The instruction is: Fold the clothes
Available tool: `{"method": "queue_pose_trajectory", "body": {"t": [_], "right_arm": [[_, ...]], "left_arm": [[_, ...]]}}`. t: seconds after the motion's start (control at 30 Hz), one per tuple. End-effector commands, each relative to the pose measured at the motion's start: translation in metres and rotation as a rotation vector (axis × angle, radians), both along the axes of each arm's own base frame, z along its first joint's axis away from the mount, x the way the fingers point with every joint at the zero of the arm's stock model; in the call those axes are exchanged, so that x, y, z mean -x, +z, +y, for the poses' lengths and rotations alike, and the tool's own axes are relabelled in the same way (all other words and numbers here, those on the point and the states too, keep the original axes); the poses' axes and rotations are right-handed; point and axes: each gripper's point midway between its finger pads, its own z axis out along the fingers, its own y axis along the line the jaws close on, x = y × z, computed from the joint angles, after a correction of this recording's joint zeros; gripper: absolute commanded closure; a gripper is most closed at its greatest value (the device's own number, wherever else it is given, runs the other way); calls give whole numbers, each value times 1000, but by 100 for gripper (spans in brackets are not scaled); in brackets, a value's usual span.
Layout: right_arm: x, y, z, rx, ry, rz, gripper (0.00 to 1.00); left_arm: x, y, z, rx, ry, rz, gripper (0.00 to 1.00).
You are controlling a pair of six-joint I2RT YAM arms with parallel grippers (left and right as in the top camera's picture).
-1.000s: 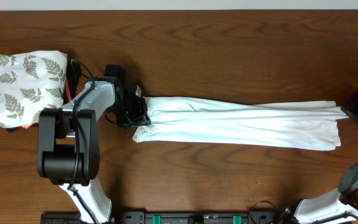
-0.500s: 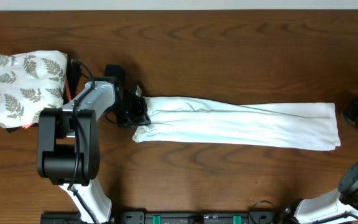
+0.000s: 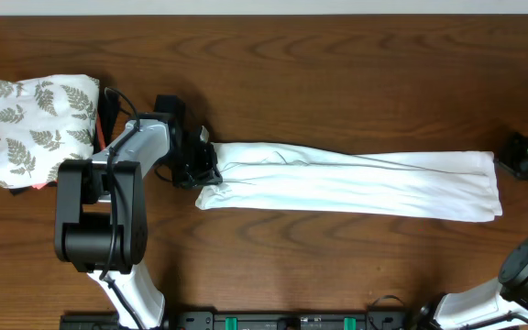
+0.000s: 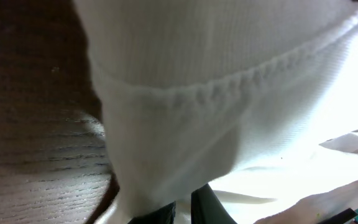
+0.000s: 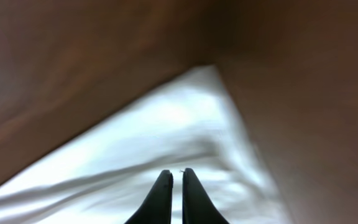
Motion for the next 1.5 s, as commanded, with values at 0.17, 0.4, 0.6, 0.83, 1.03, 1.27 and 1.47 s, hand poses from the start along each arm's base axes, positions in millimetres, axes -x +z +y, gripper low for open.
{"method": "queue_pose_trajectory", "body": {"t": [0.17,0.4,0.6,0.83,1.03,1.27,1.47], "right_arm": [[-5,-10,98,-211,278,-23,96],[16,-57,130,-180,265,87,95],[34,-89,122,-110,211,120,94],[60,-113,90,57,96,225,92],[75,-116,65,134,-17,287,92],[80,-116,54,118,-66,288,93],[79,-116,55,111,-66,285,93]], "left_arm": [[12,-23,25,-127,-5,47,88],[11,-23,26,-127,-4,44,88],[11,-23,26,-127,-4,45,88],[12,-23,26,-127,-5,49,88],[18,-26,37,-196,-26,63,88],[22,-31,69,-381,-46,75,88],[21,-32,69,-381,-46,72,88]]}}
